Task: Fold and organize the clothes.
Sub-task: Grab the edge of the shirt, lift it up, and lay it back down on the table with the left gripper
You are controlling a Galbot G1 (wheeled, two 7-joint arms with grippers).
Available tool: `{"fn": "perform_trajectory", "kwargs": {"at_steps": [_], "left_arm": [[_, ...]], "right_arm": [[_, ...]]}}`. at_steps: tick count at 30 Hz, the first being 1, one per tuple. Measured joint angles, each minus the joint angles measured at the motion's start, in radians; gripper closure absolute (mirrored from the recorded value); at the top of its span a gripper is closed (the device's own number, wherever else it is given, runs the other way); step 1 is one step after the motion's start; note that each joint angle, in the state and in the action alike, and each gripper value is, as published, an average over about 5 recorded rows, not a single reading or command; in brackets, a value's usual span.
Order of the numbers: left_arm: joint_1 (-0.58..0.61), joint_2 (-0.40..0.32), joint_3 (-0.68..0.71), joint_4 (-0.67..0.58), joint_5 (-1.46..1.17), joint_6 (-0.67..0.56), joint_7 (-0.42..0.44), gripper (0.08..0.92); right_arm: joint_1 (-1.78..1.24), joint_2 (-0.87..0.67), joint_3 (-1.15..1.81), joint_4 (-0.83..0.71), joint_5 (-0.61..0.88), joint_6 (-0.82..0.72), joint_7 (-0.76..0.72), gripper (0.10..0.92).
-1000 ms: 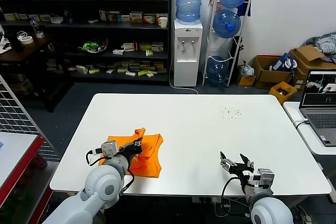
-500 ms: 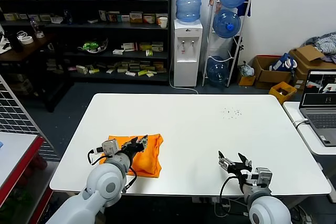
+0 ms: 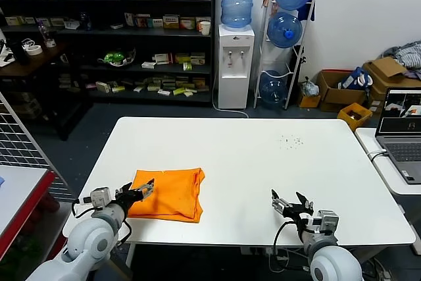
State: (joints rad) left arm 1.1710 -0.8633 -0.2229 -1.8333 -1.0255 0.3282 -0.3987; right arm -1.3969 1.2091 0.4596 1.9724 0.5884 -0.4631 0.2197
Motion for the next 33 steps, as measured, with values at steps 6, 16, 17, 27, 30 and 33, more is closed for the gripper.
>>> {"fn": "perform_trajectory", "kwargs": {"at_steps": [6, 16, 17, 27, 30, 33], "left_arm": [[0.023, 0.003, -0.008, 0.073, 0.072, -0.057, 0.098, 0.177], [0.020, -0.008, -0.021, 0.171, 0.115, -0.105, 0.172, 0.177], [0.019, -0.009, -0.022, 0.178, 0.116, -0.108, 0.176, 0.177], [0.027, -0.015, -0.019, 0.194, 0.116, -0.122, 0.200, 0.284], [0.024, -0.020, -0.013, 0.194, 0.118, -0.123, 0.204, 0.371], [0.018, -0.027, -0.007, 0.197, 0.124, -0.125, 0.206, 0.458]], "right_arm": [[-0.007, 0.000, 0.008, 0.000, 0.000, 0.000, 0.000, 0.203], [-0.007, 0.007, 0.006, -0.006, -0.004, 0.000, 0.000, 0.203], [-0.007, 0.008, 0.004, -0.007, -0.005, 0.000, 0.000, 0.203], [-0.005, 0.008, 0.001, -0.011, -0.006, 0.000, 0.000, 0.203], [-0.006, 0.007, 0.002, -0.010, -0.006, 0.000, 0.000, 0.203], [-0.008, 0.007, 0.003, -0.010, -0.006, 0.001, 0.000, 0.203]]}}
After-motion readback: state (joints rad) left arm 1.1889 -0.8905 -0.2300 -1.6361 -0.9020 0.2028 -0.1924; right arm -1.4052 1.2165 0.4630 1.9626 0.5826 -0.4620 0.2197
